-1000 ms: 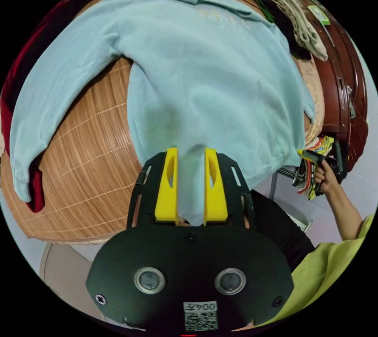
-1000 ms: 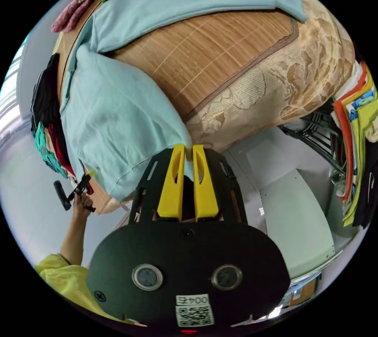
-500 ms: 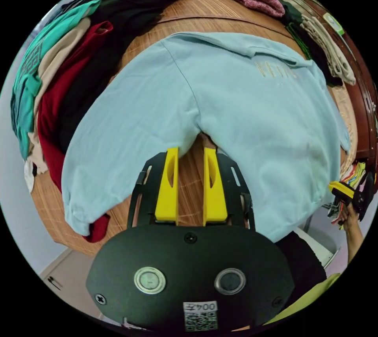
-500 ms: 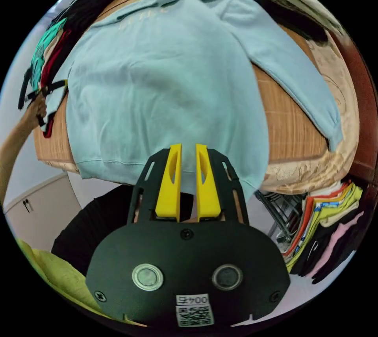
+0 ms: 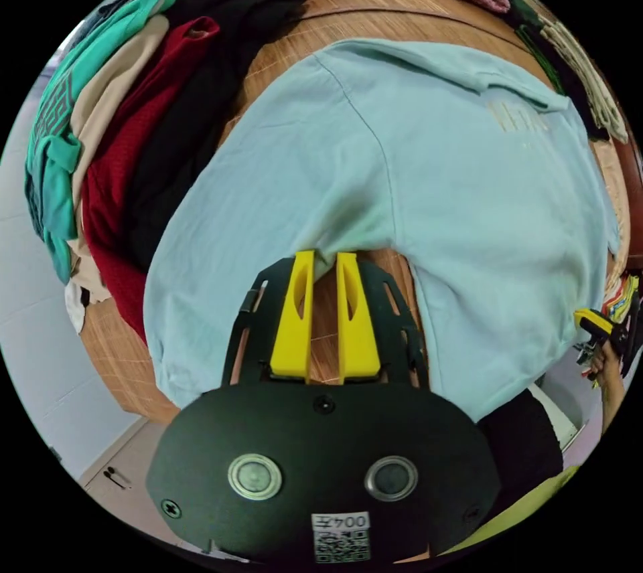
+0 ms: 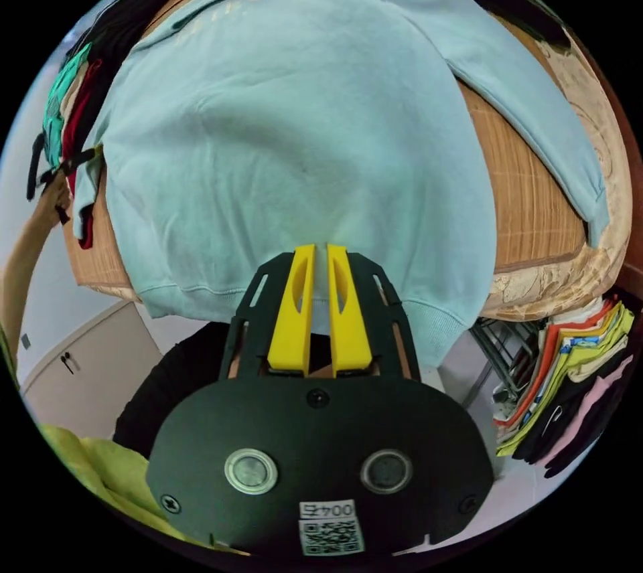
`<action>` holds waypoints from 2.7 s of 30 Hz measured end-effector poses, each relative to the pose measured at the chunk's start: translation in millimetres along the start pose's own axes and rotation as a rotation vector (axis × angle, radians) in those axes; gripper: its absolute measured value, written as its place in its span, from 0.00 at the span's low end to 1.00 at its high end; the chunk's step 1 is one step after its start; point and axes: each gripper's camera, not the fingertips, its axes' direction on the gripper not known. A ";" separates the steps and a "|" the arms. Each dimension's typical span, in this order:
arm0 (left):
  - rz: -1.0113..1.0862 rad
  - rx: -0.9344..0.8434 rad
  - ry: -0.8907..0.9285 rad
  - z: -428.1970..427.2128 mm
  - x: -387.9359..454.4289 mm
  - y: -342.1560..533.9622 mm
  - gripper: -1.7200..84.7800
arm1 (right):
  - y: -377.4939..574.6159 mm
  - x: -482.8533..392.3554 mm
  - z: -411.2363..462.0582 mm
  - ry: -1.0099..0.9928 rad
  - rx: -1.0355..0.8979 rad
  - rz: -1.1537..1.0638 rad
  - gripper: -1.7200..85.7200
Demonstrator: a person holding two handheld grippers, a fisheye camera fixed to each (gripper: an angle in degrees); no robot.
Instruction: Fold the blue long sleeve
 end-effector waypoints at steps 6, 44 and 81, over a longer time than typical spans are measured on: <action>0.029 0.132 0.054 -39.8 33.6 36.1 0.10 | -22.4 54.5 -62.8 -0.280 0.153 0.098 0.11; 0.928 0.261 -0.444 -20.9 232.1 -189.8 0.05 | -317.9 237.3 -35.7 -1.017 0.223 0.419 0.08; -0.095 0.133 0.069 -4.1 -29.2 30.4 0.11 | -59.1 -68.7 183.4 -0.163 0.162 -0.357 0.11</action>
